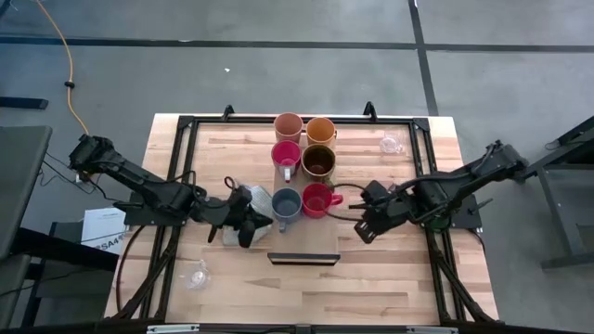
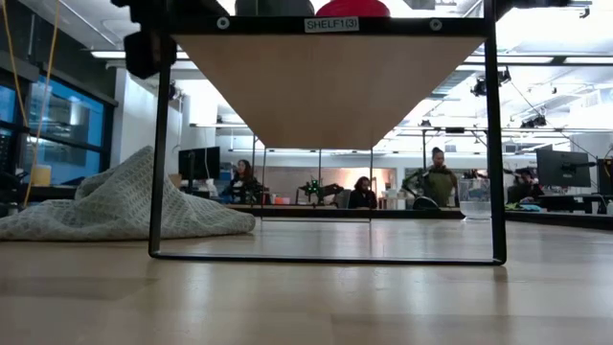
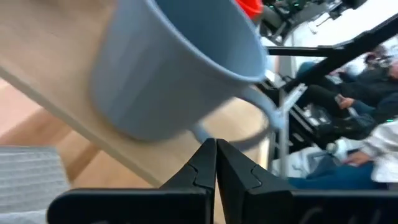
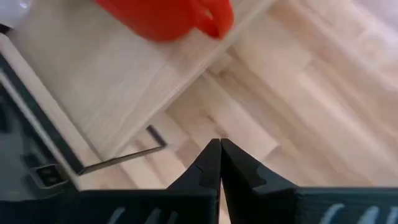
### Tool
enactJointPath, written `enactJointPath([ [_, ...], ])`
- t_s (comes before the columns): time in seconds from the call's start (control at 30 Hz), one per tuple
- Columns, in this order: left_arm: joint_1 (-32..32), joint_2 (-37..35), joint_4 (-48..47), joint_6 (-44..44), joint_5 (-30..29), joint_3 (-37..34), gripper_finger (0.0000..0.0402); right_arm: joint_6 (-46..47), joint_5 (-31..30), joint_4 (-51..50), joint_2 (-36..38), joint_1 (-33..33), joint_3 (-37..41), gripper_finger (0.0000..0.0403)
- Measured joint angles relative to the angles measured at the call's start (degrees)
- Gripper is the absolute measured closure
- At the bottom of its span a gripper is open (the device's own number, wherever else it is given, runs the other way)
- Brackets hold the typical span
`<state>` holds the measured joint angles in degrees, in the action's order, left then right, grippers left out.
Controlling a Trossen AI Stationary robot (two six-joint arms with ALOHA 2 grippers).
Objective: Stack small to large cups/mugs on shelf
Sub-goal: Adjust the blue mug, then put the top transparent mug on the shelf
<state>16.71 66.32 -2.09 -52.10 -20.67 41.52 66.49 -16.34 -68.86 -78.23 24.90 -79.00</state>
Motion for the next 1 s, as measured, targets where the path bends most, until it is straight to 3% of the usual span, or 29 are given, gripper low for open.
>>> enactJointPath([
  [0.3, -4.90, 0.01, 2.23, 4.22, 10.73, 0.02, 0.0402, 5.56, -0.19, 10.04, 7.74, 0.99, 10.49, 0.0403],
  [0.77, -10.01, 1.31, 2.03, 5.82, 11.30, 0.04, 0.0402, 5.54, -1.70, 10.34, 7.84, 0.86, 10.51, 0.0403],
  [1.0, -9.96, -2.56, -2.67, 6.76, 16.52, 0.09, 0.0402, 7.14, -1.68, 8.71, 7.85, 0.48, 10.51, 0.0403],
])
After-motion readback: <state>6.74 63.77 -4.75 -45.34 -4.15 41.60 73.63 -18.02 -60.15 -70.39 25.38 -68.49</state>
